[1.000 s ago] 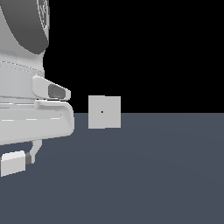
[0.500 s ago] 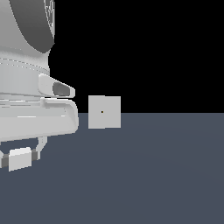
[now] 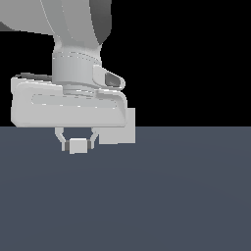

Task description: Plug the charger into the wall socket.

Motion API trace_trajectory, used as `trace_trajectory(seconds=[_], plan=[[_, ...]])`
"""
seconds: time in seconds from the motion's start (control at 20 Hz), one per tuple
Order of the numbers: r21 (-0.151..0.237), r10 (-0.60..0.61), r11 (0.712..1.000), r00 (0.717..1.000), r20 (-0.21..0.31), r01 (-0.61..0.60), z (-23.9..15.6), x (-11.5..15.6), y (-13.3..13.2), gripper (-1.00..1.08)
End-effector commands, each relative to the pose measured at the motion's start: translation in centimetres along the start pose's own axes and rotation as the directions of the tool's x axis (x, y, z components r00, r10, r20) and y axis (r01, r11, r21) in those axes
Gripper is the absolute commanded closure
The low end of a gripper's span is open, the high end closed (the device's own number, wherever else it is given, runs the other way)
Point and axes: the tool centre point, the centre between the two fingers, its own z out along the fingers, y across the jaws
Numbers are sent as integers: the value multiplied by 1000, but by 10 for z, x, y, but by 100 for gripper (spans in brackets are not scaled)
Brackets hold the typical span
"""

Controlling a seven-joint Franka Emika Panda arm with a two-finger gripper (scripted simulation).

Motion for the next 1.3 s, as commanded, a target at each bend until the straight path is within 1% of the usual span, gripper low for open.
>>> trace_trajectory(seconds=[0.0, 0.2, 0.4, 0.9, 1.25], plan=[[-8, 100, 995, 995, -1, -100, -14, 2, 29, 108], [-20, 214, 977, 977, -3, -214, -31, 0, 62, 108], [-26, 272, 962, 962, -3, -272, -39, -4, 79, 108], [-28, 282, 959, 959, -4, -282, -40, -3, 82, 108], [-28, 282, 959, 959, -4, -282, -39, 13, 87, 108]])
